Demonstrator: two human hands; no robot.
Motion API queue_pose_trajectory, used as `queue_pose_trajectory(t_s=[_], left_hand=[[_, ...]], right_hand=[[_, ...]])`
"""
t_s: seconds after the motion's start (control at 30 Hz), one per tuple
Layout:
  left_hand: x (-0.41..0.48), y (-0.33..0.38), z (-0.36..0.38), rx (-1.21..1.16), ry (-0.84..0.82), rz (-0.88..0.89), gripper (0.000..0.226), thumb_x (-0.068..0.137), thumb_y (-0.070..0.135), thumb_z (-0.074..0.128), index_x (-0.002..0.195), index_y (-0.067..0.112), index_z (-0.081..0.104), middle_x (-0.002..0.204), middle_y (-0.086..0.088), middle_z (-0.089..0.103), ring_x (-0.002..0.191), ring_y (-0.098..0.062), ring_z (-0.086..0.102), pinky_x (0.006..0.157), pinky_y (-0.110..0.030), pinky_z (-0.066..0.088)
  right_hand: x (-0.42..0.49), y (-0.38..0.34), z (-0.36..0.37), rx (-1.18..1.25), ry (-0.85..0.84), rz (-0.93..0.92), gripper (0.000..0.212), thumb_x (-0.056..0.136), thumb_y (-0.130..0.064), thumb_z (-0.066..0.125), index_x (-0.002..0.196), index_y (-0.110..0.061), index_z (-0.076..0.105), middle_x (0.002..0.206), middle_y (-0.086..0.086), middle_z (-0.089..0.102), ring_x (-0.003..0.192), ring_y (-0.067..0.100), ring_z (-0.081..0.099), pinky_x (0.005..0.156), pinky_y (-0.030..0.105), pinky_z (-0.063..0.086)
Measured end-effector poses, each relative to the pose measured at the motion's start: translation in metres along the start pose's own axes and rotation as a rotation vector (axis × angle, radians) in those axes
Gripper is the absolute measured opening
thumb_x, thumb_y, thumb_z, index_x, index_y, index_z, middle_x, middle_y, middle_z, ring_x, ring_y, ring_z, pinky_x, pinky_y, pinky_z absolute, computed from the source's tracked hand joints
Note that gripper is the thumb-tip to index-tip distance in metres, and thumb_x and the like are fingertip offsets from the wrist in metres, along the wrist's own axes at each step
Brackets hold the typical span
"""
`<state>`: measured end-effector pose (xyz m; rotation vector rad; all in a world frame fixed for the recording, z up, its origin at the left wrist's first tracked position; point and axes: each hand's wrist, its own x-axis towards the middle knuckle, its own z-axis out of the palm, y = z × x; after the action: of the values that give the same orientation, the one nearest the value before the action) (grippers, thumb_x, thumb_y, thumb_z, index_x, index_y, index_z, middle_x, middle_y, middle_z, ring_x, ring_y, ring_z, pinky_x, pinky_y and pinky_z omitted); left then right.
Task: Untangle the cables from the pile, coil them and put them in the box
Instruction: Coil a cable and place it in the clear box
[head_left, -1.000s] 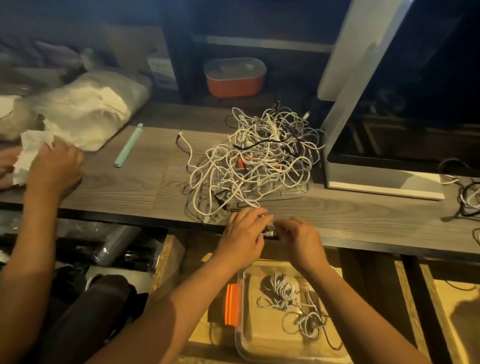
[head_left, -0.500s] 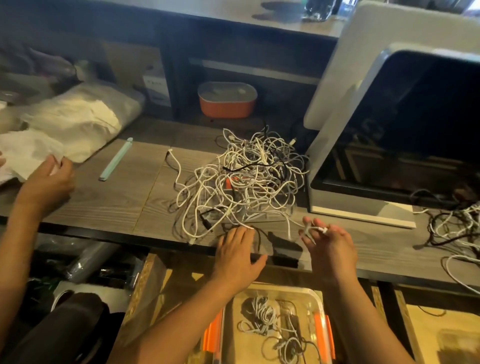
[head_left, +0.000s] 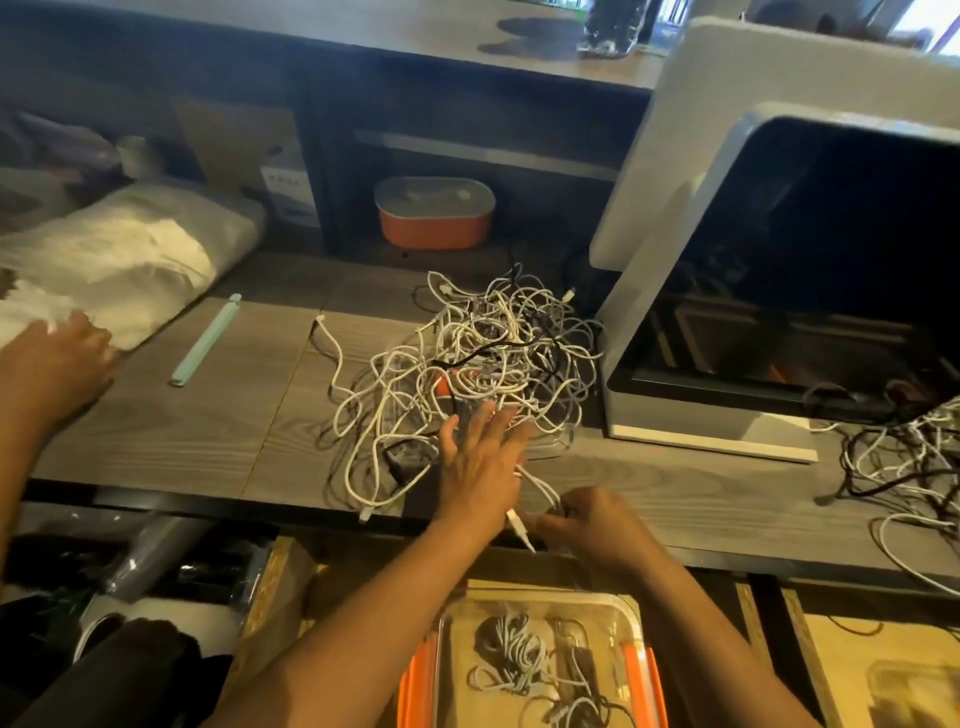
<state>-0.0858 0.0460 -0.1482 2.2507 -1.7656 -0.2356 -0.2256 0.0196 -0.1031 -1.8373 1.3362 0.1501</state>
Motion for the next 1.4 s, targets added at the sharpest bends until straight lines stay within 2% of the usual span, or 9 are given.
queue_pose_trajectory(t_s=[0.13, 0.27, 0.47, 0.63, 0.77, 0.9, 1.03, 1.13, 1.4], left_hand=[[0.004, -0.009, 0.004, 0.024, -0.085, -0.012, 0.059, 0.097, 0.031, 0.043, 0.148, 0.036, 0.014, 0.159, 0.008, 0.002, 0.145, -0.017, -0.006, 0.113, -0.048, -0.004], [0.004, -0.014, 0.011, -0.01, -0.146, -0.019, 0.072, 0.092, 0.051, 0.043, 0.149, 0.037, 0.001, 0.158, 0.01, -0.011, 0.144, -0.018, -0.015, 0.112, -0.046, -0.012], [0.012, -0.032, 0.022, 0.04, -0.151, 0.002, 0.076, 0.09, 0.061, 0.04, 0.149, 0.036, -0.001, 0.15, 0.018, -0.027, 0.143, -0.017, -0.02, 0.107, -0.043, -0.022], [0.009, -0.029, 0.006, -0.09, -0.143, 0.02, 0.078, 0.089, 0.047, 0.055, 0.148, 0.042, 0.004, 0.157, 0.016, -0.012, 0.144, -0.016, -0.014, 0.115, -0.045, -0.012], [-0.004, -0.024, 0.006, -0.211, 0.113, 0.141, 0.07, 0.083, 0.03, 0.06, 0.144, 0.036, 0.026, 0.156, 0.004, 0.019, 0.142, -0.019, 0.013, 0.113, -0.04, 0.004], [-0.008, 0.001, 0.016, -0.317, 0.158, 0.254, 0.062, 0.081, 0.04, 0.047, 0.139, 0.022, 0.035, 0.142, -0.001, 0.045, 0.132, -0.013, 0.03, 0.108, -0.034, 0.015], [0.007, 0.004, 0.025, -0.381, 0.137, 0.14, 0.054, 0.087, 0.041, 0.038, 0.133, 0.017, 0.05, 0.138, -0.002, 0.052, 0.13, -0.017, 0.043, 0.107, -0.034, 0.015], [0.013, 0.003, 0.029, -0.191, 0.101, 0.166, 0.053, 0.094, 0.042, 0.034, 0.143, 0.022, 0.038, 0.149, 0.004, 0.037, 0.141, -0.011, 0.023, 0.112, -0.031, -0.007], [0.029, -0.01, 0.02, -0.122, -0.007, 0.11, 0.045, 0.099, 0.017, 0.037, 0.142, 0.028, 0.035, 0.154, 0.012, 0.024, 0.144, -0.004, 0.003, 0.115, -0.04, -0.005]], right_hand=[[-0.002, 0.002, -0.003, 0.268, 0.158, -0.09, 0.024, 0.095, -0.03, 0.052, 0.079, -0.021, 0.067, 0.065, 0.0, 0.061, 0.057, 0.01, 0.054, 0.055, 0.028, 0.043], [-0.011, -0.009, -0.012, 0.532, 0.415, -0.134, 0.024, 0.094, -0.028, 0.052, 0.079, -0.018, 0.068, 0.068, 0.001, 0.062, 0.065, 0.013, 0.056, 0.059, 0.026, 0.044], [-0.021, -0.003, -0.031, 0.721, 0.38, -0.142, 0.035, 0.097, -0.024, 0.046, 0.075, -0.008, 0.069, 0.062, 0.003, 0.053, 0.055, 0.014, 0.043, 0.047, 0.021, 0.034], [-0.016, 0.008, -0.036, 0.608, 0.375, -0.173, 0.017, 0.09, -0.019, 0.059, 0.079, -0.013, 0.071, 0.065, -0.004, 0.065, 0.059, 0.007, 0.054, 0.048, 0.013, 0.039], [-0.018, 0.016, -0.037, 0.444, 0.388, -0.206, 0.016, 0.093, -0.019, 0.056, 0.083, -0.021, 0.07, 0.075, -0.002, 0.067, 0.072, 0.013, 0.058, 0.062, 0.026, 0.045], [-0.025, 0.01, -0.031, 0.288, 0.342, -0.349, 0.016, 0.095, -0.022, 0.05, 0.088, -0.028, 0.062, 0.089, -0.006, 0.06, 0.085, 0.004, 0.055, 0.076, 0.026, 0.046], [-0.033, -0.009, -0.016, 0.859, 0.376, -0.303, 0.019, 0.098, -0.026, 0.046, 0.101, -0.022, 0.065, 0.105, -0.005, 0.066, 0.101, 0.008, 0.06, 0.086, 0.026, 0.048], [-0.03, -0.013, -0.011, 1.316, 0.445, -0.134, 0.02, 0.098, -0.019, 0.046, 0.1, -0.01, 0.064, 0.099, 0.004, 0.07, 0.097, 0.018, 0.063, 0.085, 0.032, 0.049], [-0.031, -0.008, -0.013, 1.386, 0.483, -0.229, 0.034, 0.095, -0.014, 0.035, 0.064, -0.014, 0.048, 0.056, 0.003, 0.046, 0.056, 0.017, 0.045, 0.061, 0.031, 0.04]])
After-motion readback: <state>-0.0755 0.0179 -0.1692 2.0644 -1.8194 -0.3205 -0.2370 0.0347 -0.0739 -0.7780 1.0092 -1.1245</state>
